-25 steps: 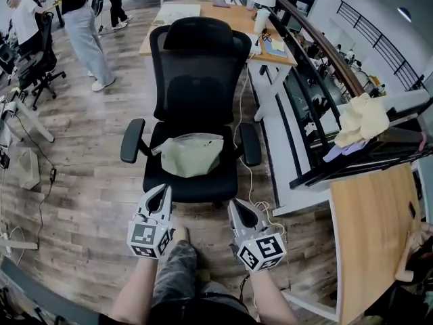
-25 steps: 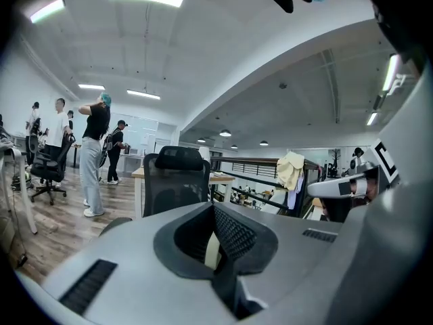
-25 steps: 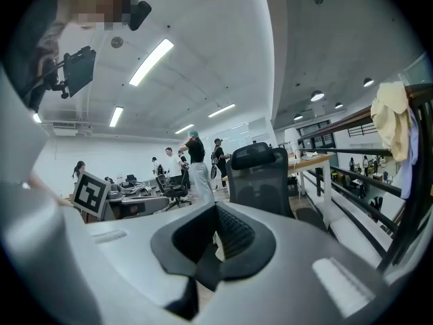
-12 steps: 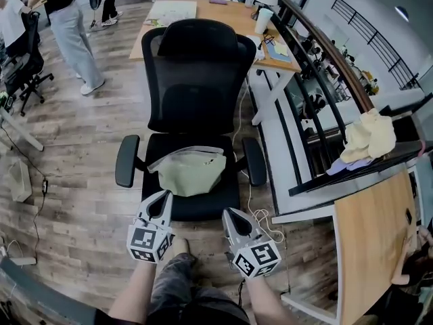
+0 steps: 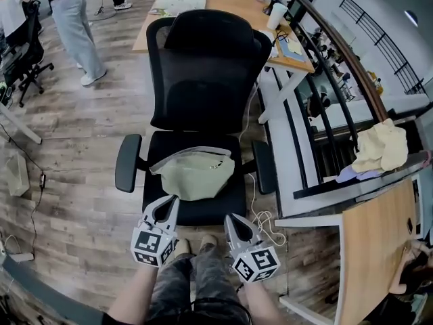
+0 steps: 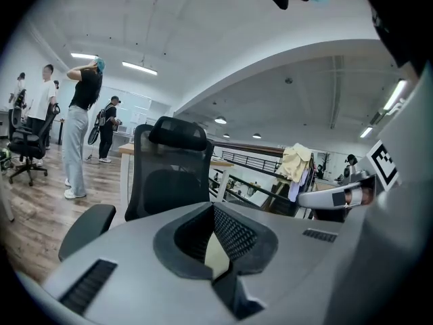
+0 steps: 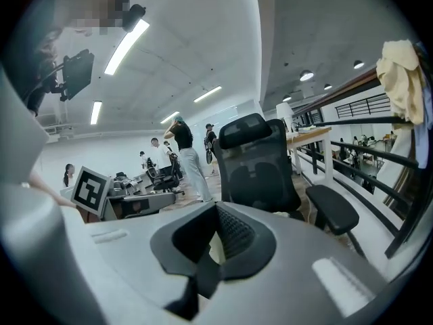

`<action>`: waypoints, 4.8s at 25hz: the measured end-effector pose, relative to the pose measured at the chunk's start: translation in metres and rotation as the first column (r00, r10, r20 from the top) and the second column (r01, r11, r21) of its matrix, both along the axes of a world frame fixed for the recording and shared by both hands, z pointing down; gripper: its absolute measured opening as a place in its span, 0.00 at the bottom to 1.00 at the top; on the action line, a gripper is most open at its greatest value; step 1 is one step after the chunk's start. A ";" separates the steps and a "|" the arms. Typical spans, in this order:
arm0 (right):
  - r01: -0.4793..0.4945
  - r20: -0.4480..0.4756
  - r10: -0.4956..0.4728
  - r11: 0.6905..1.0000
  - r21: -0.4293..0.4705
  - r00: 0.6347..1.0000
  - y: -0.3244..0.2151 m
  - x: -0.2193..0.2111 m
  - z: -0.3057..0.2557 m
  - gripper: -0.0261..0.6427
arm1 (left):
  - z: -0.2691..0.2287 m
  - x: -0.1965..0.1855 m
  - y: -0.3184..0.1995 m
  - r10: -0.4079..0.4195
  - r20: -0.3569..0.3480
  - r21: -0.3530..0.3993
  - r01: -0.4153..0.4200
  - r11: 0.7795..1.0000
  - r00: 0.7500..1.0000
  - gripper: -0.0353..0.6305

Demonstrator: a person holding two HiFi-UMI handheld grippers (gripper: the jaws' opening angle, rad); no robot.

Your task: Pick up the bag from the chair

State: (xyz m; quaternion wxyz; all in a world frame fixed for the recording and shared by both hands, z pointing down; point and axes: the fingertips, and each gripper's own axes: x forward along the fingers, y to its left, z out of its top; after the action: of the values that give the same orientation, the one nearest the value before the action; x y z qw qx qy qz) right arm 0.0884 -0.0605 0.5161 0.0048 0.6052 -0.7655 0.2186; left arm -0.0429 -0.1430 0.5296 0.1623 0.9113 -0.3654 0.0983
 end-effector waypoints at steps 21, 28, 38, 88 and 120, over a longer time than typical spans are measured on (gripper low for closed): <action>-0.035 -0.023 0.032 0.990 -0.134 0.999 -0.094 0.050 0.124 0.05 | 0.132 -0.027 -0.045 -0.163 0.074 -0.143 0.173 0.975 0.984 0.05; -0.053 0.007 0.055 0.984 -0.169 0.998 -0.118 0.065 0.146 0.15 | 0.152 -0.029 -0.059 -0.201 0.096 -0.164 0.215 0.963 0.975 0.05; -0.186 0.081 0.211 0.952 -0.243 0.974 -0.149 0.103 0.178 0.36 | 0.183 -0.035 -0.062 -0.237 0.130 -0.221 0.262 0.939 0.963 0.11; 0.016 0.398 0.089 0.968 -0.252 0.913 -0.186 0.061 0.174 0.21 | 0.176 0.014 -0.128 -0.233 -0.211 -0.420 0.127 0.898 0.949 0.10; 0.025 0.453 0.008 0.997 -0.067 0.891 -0.173 0.068 0.018 0.20 | 0.018 0.039 -0.129 -0.079 -0.192 -0.246 0.030 0.969 0.978 0.09</action>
State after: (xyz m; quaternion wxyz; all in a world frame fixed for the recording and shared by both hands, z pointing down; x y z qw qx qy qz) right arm 0.1563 -0.2332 0.5340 -0.1512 0.5336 -0.7399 0.3808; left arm -0.0035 -0.2718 0.5477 0.3106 0.8797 -0.3573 0.0453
